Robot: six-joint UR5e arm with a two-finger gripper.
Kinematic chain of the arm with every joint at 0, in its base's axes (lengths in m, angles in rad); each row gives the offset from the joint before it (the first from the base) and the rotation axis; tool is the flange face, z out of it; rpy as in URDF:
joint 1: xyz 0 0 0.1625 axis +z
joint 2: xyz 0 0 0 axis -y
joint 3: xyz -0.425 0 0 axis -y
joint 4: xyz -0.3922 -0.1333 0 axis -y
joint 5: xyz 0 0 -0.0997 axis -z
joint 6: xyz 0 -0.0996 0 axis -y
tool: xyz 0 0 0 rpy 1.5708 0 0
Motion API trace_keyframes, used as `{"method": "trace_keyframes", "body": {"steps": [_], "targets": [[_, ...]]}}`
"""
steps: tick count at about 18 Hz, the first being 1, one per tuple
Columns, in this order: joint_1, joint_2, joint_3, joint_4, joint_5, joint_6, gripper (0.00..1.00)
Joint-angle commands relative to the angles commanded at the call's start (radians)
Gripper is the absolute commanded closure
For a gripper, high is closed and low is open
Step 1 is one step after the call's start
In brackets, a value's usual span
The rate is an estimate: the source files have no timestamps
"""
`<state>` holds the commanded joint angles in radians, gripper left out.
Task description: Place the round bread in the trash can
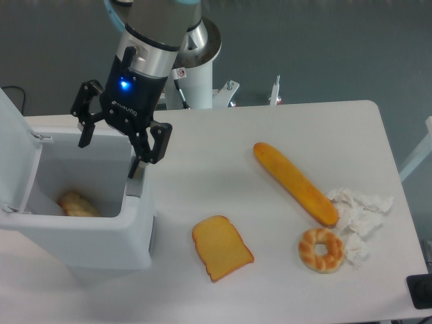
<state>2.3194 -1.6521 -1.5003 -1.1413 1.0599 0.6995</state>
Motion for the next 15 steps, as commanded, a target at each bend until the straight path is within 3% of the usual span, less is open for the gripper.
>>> {"method": "trace_keyframes", "body": {"steps": [9, 15], "targets": [[-0.003, -0.003, 0.011, 0.008, 0.274, 0.187, 0.00], [-0.005, 0.006, 0.000, 0.008, 0.313, 0.232, 0.00]]}}
